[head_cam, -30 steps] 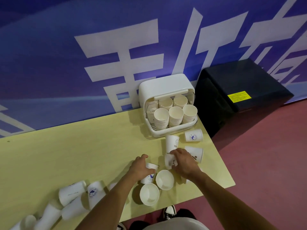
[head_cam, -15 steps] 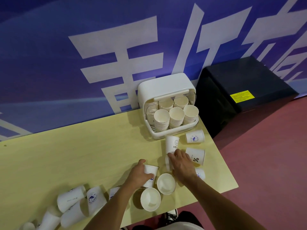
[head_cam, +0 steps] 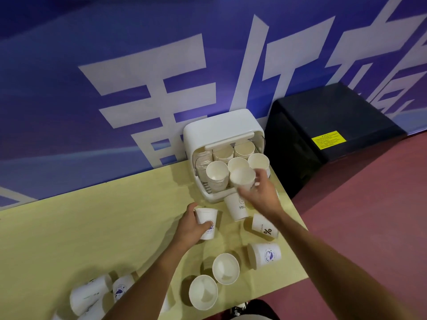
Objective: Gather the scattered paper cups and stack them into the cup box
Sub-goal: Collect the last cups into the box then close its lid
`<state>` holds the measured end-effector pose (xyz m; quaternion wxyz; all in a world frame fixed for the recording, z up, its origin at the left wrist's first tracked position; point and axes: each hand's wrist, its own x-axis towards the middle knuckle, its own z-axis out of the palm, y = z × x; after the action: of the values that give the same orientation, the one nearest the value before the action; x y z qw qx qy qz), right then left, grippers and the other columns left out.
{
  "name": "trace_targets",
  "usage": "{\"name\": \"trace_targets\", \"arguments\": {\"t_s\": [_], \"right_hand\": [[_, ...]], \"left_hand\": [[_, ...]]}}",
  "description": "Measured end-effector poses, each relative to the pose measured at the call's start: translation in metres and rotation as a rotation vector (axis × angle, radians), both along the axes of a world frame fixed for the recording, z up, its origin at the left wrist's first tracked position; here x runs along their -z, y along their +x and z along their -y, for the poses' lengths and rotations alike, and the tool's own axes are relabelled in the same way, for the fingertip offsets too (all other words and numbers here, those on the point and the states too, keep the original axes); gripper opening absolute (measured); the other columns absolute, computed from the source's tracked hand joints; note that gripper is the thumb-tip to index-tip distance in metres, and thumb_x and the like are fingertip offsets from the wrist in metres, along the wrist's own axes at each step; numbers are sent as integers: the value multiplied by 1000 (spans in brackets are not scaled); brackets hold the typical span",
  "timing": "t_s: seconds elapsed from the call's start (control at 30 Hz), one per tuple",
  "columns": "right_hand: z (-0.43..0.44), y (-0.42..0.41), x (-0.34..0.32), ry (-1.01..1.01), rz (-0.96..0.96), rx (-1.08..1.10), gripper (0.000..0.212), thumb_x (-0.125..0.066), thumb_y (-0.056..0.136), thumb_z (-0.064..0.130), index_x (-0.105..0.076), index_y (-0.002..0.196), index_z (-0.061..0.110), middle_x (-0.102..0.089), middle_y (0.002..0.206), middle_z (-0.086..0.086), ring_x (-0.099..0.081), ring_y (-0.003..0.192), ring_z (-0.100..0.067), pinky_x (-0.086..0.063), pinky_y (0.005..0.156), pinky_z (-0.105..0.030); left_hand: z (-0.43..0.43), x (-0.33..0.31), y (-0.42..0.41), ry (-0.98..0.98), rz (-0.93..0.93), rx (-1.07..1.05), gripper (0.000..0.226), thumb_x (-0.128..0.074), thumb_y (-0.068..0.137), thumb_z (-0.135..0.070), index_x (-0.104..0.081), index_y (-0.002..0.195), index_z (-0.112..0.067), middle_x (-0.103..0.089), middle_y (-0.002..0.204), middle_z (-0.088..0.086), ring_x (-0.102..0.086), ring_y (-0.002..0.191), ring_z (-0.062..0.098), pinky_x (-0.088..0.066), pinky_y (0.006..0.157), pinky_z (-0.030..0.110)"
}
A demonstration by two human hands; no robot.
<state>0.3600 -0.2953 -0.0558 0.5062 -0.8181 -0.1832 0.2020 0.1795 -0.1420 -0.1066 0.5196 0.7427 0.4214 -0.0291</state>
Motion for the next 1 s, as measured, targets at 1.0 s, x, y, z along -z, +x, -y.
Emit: {"name": "trace_targets", "arguments": {"t_s": [1.0], "right_hand": [[-7,14,14,-105,254,-180,46,-73,84,24,-61,128,17,-59,128,3,-55,118,-14,-45,98,-29]], "left_hand": [[1,-39,42,-49,203,-123,73,-82,76,-25,-40,135,-22,-56,124,-7,-67,96,12,-52,77,27]]}}
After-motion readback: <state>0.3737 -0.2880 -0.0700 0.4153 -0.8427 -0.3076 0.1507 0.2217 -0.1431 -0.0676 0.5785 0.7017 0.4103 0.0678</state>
